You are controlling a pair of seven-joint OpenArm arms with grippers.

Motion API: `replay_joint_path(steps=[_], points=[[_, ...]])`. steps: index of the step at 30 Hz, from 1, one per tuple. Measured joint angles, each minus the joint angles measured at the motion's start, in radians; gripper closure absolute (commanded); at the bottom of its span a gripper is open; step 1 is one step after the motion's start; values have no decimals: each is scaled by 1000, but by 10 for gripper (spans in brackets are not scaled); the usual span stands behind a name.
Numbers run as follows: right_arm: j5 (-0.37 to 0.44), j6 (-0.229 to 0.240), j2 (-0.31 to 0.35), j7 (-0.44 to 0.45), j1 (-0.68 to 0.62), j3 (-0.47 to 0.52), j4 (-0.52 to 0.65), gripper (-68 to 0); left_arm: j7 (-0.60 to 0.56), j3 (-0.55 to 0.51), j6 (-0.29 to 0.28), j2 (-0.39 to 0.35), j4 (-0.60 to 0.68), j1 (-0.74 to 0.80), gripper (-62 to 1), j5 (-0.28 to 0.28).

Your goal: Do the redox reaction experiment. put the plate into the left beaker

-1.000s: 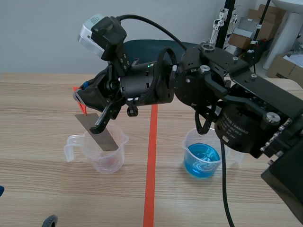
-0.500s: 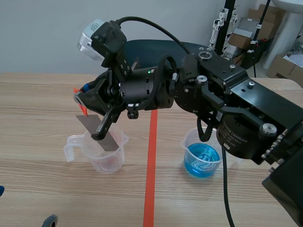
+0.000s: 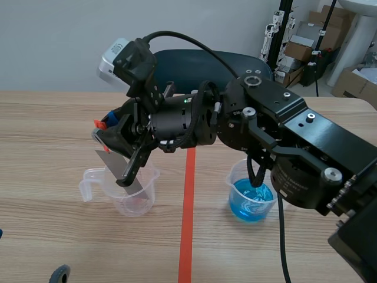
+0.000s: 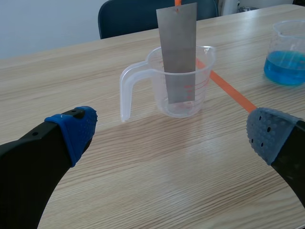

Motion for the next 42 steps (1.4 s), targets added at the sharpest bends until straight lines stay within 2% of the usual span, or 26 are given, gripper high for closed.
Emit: replay_joint_path(steps=[2,3,5,7,42], points=[[2,0,0,1,1,0,0,-664,0,0,0,0,0,0,-623,0],[4,-5,0,2,1,0,0,-679,0,0,0,0,0,0,-623,0],[8,-52,0,10,0,0,0,-679,0,0,0,0,0,0,-623,0],[8,-75,0,12,2,0,0,-679,0,0,0,0,0,0,-623,0],[7,-71,0,12,2,0,0,-679,0,0,0,0,0,0,-623,0]])
